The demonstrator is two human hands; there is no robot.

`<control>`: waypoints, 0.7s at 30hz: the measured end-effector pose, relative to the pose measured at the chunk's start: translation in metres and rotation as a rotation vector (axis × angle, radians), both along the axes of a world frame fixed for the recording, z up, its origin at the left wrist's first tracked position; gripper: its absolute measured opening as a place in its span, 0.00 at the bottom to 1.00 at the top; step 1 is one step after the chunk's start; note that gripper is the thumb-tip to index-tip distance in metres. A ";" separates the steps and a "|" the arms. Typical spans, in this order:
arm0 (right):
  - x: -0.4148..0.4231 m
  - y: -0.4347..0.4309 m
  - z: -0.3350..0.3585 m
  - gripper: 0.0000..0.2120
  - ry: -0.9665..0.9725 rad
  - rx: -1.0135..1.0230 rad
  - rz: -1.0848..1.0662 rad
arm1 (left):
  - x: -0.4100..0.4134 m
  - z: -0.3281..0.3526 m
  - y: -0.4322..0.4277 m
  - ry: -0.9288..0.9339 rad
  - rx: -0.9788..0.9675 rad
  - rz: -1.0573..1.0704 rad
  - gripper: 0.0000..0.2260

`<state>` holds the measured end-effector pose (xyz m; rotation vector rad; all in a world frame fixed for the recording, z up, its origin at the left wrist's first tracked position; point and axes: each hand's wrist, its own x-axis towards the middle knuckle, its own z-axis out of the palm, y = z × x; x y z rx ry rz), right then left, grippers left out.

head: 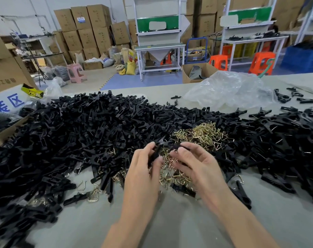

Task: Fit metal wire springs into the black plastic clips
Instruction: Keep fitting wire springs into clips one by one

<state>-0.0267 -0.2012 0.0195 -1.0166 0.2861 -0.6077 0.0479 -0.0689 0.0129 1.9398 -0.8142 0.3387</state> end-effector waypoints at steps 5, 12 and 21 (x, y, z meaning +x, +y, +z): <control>-0.004 -0.003 0.001 0.08 0.009 -0.017 -0.063 | 0.001 0.004 0.001 0.092 -0.118 -0.013 0.16; -0.007 0.003 0.005 0.04 0.064 -0.201 -0.041 | -0.004 0.006 0.004 0.167 -0.129 -0.083 0.10; -0.004 0.002 0.001 0.13 0.104 -0.222 0.011 | -0.009 0.008 0.004 0.284 -0.149 -0.157 0.13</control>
